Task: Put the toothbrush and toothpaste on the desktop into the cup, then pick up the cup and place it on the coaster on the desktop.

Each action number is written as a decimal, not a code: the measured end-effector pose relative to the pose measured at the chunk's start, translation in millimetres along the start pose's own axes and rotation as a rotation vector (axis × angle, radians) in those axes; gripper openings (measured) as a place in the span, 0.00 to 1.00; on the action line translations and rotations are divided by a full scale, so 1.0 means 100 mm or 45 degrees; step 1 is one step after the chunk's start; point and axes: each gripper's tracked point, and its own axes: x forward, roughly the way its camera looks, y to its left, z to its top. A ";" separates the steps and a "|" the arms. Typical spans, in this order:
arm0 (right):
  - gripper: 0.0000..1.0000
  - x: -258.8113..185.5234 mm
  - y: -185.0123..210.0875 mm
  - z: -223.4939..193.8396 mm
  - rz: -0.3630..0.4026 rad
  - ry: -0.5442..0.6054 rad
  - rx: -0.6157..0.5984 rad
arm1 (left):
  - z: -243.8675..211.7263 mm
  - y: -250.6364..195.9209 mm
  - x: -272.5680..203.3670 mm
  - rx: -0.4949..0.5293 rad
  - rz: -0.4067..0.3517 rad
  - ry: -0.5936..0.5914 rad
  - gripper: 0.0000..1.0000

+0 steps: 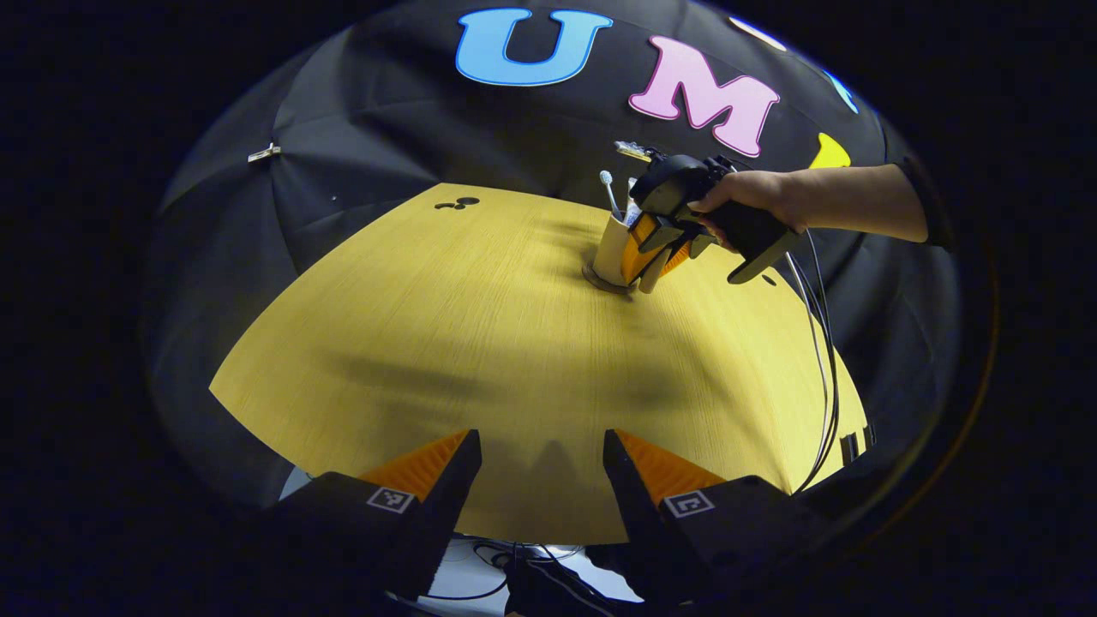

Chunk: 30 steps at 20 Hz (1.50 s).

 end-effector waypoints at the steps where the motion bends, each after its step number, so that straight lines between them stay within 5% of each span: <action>1: 0.36 -0.01 -0.02 -0.01 0.000 0.000 -0.001 | 0.01 0.00 0.00 0.003 0.000 0.000 0.89; 3: 0.38 -0.06 0.00 -0.02 0.037 -0.012 0.007 | 0.01 -0.01 0.00 0.009 -0.003 0.001 0.89; 5: 0.54 -0.13 0.03 -0.01 0.072 -0.019 0.034 | 0.02 -0.02 0.02 0.018 -0.010 0.003 0.89; 6: 0.54 -0.18 0.06 0.01 0.088 -0.031 0.043 | 0.03 -0.05 0.02 0.027 -0.016 0.001 0.90; 10: 1.00 -0.43 0.11 0.04 0.140 -0.082 0.086 | 0.14 -0.14 0.05 0.072 -0.047 -0.018 0.90; 14: 0.99 -0.87 0.11 -0.07 0.199 -0.154 0.137 | 0.28 -0.24 0.07 0.128 -0.087 -0.041 0.89; 21: 0.98 -1.97 -0.26 -0.23 0.271 -0.499 0.293 | 0.83 -0.54 -0.06 0.178 -0.185 -0.132 0.90; 30: 0.98 -3.51 -1.18 -0.53 0.072 -1.032 0.403 | 2.01 -1.01 -0.43 0.282 -0.213 -0.405 0.89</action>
